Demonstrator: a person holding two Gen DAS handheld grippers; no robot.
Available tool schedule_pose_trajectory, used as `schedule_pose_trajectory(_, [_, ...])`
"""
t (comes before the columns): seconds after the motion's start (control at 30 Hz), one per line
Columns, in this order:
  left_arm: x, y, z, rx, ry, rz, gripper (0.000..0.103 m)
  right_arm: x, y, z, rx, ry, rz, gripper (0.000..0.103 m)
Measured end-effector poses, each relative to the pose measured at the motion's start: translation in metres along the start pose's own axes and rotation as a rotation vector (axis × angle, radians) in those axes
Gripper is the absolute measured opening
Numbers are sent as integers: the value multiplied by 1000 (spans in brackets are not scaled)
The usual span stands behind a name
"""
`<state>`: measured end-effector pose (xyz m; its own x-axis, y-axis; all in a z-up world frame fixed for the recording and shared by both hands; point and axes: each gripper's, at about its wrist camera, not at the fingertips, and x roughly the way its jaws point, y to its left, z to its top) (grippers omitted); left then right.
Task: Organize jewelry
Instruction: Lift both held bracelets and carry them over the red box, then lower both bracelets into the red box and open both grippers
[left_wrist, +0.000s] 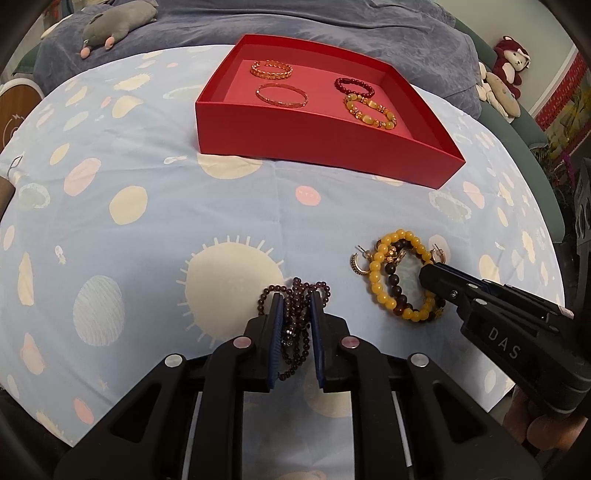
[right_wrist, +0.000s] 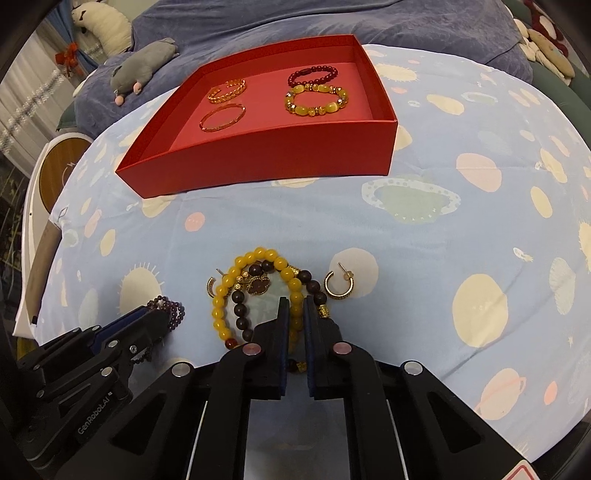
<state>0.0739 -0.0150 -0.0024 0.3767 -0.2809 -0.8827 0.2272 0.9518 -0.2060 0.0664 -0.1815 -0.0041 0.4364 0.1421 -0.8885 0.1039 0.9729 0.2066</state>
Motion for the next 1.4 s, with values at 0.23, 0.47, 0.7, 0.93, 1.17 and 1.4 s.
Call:
schedule_pose_trajectory(0.23, [-23, 0, 8, -10, -33, -31, 9, -37, 2, 7, -12, -71, 23, 7])
schedule_pose_trajectory(0.47, [-53, -5, 27, 2, -93, -52, 9, -73, 8, 25, -23, -142, 43, 7])
schedule_pose_trajectory(0.7, [-69, -11, 74, 33, -153, -56, 9, -89, 9, 69, -29, -207, 72, 7])
schedule_pose_trajectory(0.93, [-54, -14, 130, 56, -185, -41, 9, -72, 17, 119, -36, -222, 81, 7])
schedule_pose_trajectory(1.17, [-12, -12, 155, 55, -141, -34, 9, -21, 17, 140, -4, -153, 96, 7])
schedule_pose_trajectory(1.4, [32, -7, 154, 73, -75, -3, 9, 21, 1, 136, 5, -82, 42, 7])
